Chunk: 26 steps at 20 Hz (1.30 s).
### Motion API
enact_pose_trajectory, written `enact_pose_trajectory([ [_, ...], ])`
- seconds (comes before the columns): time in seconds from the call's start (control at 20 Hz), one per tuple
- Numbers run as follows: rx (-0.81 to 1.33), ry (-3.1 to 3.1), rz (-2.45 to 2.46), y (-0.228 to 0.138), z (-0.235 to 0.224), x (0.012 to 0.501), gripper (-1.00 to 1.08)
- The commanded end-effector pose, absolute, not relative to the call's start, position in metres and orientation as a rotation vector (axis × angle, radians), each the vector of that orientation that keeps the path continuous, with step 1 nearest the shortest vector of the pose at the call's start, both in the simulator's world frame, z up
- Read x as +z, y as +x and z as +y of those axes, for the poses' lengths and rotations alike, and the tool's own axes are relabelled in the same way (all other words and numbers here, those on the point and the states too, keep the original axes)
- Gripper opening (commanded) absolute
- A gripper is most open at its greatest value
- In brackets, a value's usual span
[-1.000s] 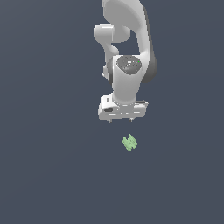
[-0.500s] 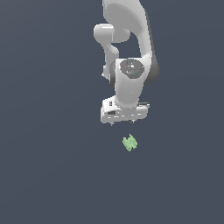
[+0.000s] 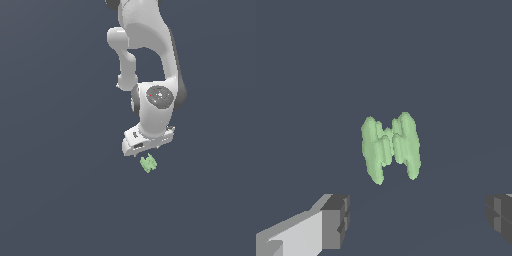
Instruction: Pick up the object and move it to a goal position.
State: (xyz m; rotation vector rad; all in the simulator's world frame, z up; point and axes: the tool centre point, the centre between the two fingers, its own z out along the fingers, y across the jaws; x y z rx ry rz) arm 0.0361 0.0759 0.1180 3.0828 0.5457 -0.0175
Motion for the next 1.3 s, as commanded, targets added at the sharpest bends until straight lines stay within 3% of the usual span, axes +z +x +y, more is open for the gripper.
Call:
enact_pose_trajectory([
  [0.0, -0.011, 3.071, 0.629, 0.044, 0.083, 0.108, 1.0],
  [0.75, -0.002, 3.048, 0.759, 0.054, 0.095, 0.086, 1.0],
  [1.25, 0.0, 3.047, 0.766, 0.054, 0.096, 0.043, 1.0],
])
